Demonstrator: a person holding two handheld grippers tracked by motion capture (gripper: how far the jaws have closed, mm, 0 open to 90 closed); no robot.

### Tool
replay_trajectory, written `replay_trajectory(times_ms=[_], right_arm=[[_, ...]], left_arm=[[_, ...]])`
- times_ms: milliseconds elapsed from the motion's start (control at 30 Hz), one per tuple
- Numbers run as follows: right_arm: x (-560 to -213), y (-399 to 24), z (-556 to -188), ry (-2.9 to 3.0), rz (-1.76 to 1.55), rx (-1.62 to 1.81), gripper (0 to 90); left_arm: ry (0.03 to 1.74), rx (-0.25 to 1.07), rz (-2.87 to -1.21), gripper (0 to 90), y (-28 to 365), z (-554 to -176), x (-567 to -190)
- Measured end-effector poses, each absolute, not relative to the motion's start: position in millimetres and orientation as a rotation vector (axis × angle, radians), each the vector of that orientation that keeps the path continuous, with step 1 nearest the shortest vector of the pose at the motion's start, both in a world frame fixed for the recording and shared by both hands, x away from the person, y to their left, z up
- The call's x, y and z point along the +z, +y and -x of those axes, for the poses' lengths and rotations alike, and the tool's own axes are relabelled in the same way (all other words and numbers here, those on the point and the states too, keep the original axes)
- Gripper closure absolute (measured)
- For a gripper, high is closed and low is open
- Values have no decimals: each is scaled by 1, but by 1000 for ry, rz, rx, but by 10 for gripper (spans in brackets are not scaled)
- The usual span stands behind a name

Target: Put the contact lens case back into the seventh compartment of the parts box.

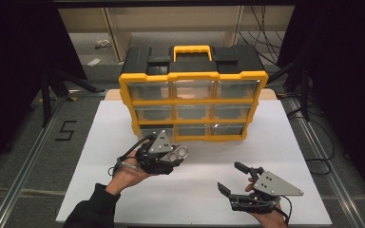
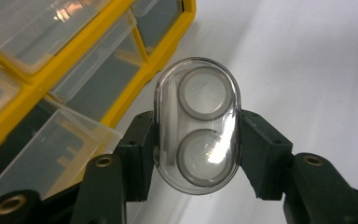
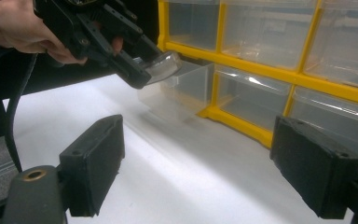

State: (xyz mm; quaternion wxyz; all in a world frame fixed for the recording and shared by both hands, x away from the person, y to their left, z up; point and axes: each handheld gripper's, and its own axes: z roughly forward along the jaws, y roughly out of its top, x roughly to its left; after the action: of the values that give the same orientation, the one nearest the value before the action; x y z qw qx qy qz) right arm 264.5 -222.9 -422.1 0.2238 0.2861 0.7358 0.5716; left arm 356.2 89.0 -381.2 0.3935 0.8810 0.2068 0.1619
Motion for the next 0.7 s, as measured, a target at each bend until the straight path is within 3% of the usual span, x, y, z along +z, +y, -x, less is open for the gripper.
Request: replay_trajectory(times_ms=[700], right_arm=[[-422, -223, -264, 2032, -794, 1573, 186]], left_arm=[[685, 536, -2136, 493, 115, -367, -365]])
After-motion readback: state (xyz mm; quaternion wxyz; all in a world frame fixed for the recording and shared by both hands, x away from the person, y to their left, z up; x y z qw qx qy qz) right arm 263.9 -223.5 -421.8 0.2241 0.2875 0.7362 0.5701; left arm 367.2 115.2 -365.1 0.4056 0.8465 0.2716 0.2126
